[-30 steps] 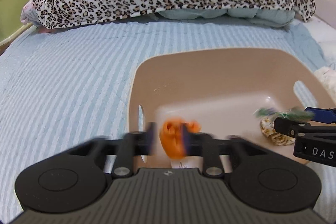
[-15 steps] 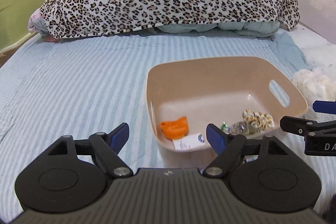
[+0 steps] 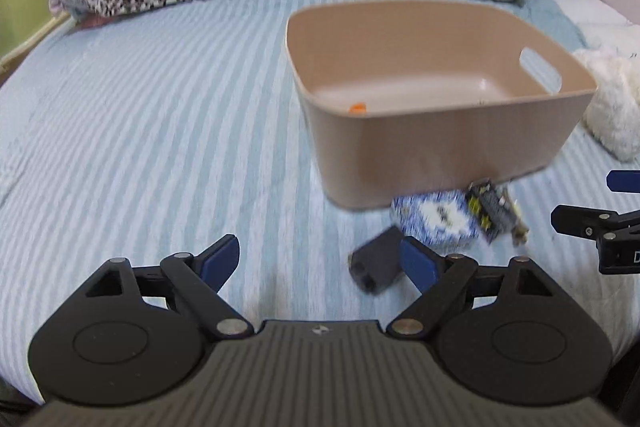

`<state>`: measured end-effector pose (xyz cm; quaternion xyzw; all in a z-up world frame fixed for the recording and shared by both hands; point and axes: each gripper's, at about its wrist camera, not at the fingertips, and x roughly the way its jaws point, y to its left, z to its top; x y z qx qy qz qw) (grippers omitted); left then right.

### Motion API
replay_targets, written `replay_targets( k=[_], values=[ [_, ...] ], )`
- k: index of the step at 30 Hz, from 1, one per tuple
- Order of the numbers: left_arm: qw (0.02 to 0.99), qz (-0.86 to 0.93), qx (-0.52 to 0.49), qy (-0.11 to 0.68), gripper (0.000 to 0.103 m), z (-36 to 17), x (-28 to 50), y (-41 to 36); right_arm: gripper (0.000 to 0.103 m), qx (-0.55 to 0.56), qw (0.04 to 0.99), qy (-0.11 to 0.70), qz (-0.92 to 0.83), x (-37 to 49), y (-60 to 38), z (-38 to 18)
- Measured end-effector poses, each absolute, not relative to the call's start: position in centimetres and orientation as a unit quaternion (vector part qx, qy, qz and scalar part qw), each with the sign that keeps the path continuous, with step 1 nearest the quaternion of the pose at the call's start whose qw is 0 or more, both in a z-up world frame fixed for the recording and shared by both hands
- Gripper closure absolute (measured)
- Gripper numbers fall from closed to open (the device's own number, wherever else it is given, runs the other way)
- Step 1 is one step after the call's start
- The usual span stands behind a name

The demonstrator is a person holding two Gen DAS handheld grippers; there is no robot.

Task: Organize objects
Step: 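Grasp the black cube with the left tool while the right tool grasps the hair clip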

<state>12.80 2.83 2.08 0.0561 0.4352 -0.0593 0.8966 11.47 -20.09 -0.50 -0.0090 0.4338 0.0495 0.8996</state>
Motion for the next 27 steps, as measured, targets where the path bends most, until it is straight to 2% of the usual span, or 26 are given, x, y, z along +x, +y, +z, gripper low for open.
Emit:
replay_targets(
  k=[6, 12, 17, 22, 24, 27],
  values=[
    [0.877, -0.083, 0.073, 0.468, 0.015, -0.3, 13.1, 2.5, 0.005, -0.014, 0.886, 0.46, 0.059, 11.4, -19.5, -3.1],
    [0.876, -0.102, 0.077, 0.466, 0.015, -1.9, 14.1, 1.6, 0.006, -0.026, 0.877, 0.475, 0.07, 12.4, -18.8, -5.0],
    [0.874, -0.112, 0.067, 0.467, 0.015, -3.2, 15.2, 1.5, 0.013, -0.037, 0.87, 0.486, 0.07, 13.3, -18.6, -6.3],
    [0.877, -0.126, 0.075, 0.458, 0.017, -3.9, 15.4, 1.1, 0.014, -0.037, 0.874, 0.48, 0.072, 13.8, -18.4, -6.9],
    [0.88, -0.133, 0.072, 0.45, 0.023, -3.9, 15.4, 1.0, 0.017, -0.039, 0.877, 0.472, 0.075, 13.8, -18.2, -7.0],
    [0.881, -0.148, 0.073, 0.444, 0.035, -3.8, 15.3, 0.8, 0.027, -0.046, 0.879, 0.469, 0.077, 13.7, -17.7, -7.2]
  ],
)
